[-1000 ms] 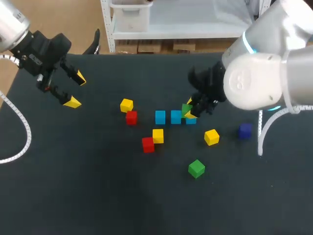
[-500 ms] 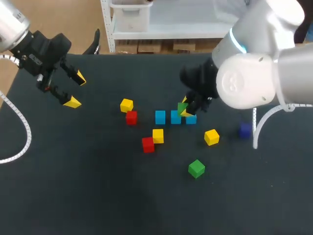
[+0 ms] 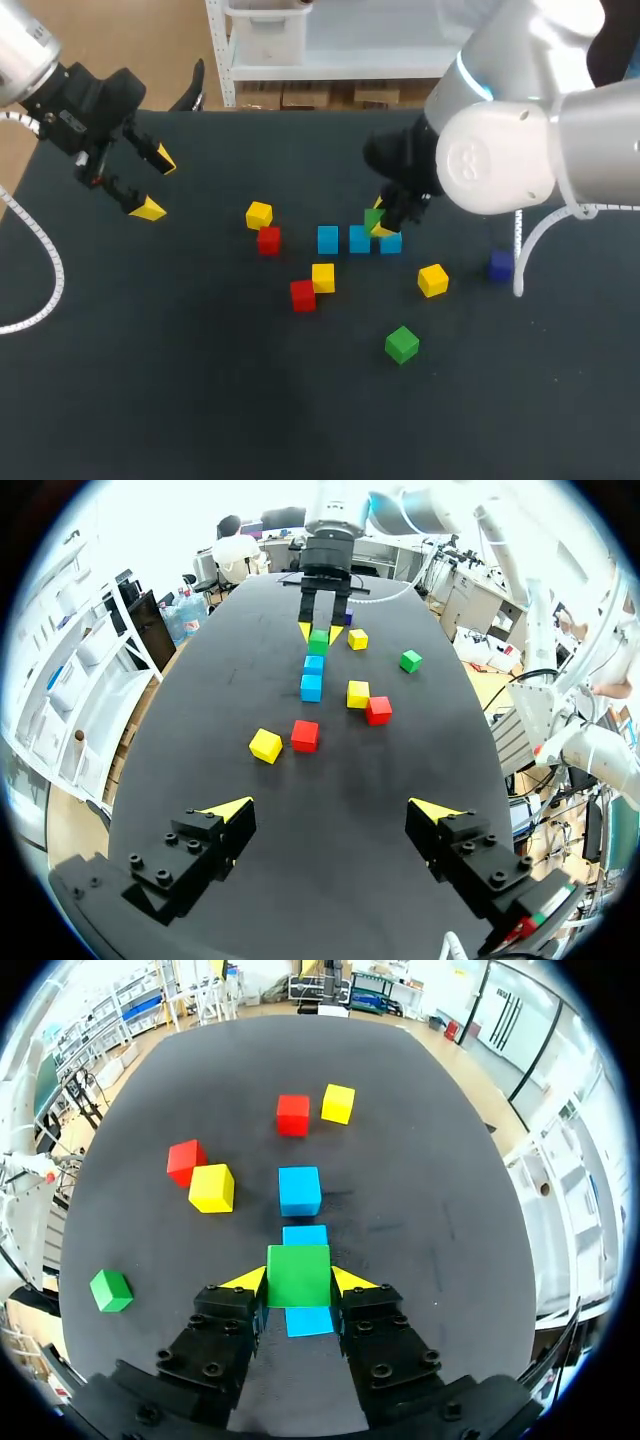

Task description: Place the blue cubes, place green cubes on the blue cubes, place the yellow cubes on the green cubes, then place the red cubes on the yellow cubes, and place purple cube on the red cubes.

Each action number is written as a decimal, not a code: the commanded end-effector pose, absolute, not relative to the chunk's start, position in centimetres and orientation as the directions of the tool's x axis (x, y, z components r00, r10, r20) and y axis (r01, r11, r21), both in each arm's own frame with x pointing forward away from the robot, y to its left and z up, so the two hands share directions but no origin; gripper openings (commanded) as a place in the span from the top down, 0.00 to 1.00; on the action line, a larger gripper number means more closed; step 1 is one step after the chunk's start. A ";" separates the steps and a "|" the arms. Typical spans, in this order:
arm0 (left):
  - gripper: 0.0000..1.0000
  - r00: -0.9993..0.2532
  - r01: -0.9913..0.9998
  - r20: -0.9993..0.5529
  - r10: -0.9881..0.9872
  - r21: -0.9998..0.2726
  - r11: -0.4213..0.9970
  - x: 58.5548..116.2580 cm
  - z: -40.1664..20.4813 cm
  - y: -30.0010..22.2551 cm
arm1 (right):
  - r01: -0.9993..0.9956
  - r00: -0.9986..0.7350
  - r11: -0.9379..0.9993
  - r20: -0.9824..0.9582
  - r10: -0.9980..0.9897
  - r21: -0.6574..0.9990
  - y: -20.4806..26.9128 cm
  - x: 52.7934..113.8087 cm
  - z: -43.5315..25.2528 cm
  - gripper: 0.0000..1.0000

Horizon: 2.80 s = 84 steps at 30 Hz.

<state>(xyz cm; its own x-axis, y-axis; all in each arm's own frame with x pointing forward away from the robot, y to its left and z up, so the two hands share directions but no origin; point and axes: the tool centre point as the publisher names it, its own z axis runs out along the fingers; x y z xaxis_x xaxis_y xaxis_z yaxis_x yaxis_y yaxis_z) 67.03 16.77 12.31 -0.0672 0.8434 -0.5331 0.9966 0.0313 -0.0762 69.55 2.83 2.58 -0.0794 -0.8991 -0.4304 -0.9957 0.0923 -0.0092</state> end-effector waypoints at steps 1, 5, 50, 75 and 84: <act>0.00 -0.064 0.997 -0.536 0.842 -0.073 0.029 67.0 12.2 16.9 | -0.996 -0.082 0.093 -0.429 -0.900 -0.004 2.8 69.7 2.3 1.00; 0.00 -0.064 0.997 -0.536 0.842 -0.073 0.029 67.0 12.2 16.9 | -0.996 -0.084 0.093 -0.429 -0.899 0.000 2.8 69.8 2.2 1.00; 0.00 -0.064 0.997 -0.536 0.842 -0.073 0.029 67.0 12.2 16.9 | -0.995 -0.093 0.100 -0.432 -0.897 0.007 2.4 69.9 2.0 1.00; 0.00 -0.064 0.997 -0.536 0.842 -0.073 0.029 67.0 12.2 16.9 | -0.996 -0.090 0.094 -0.436 -0.895 0.012 2.4 69.9 1.8 0.85; 0.00 -0.064 0.997 -0.536 0.842 -0.073 0.029 67.0 12.2 16.9 | -0.995 -0.091 0.094 -0.438 -0.895 0.016 2.5 70.0 1.6 0.83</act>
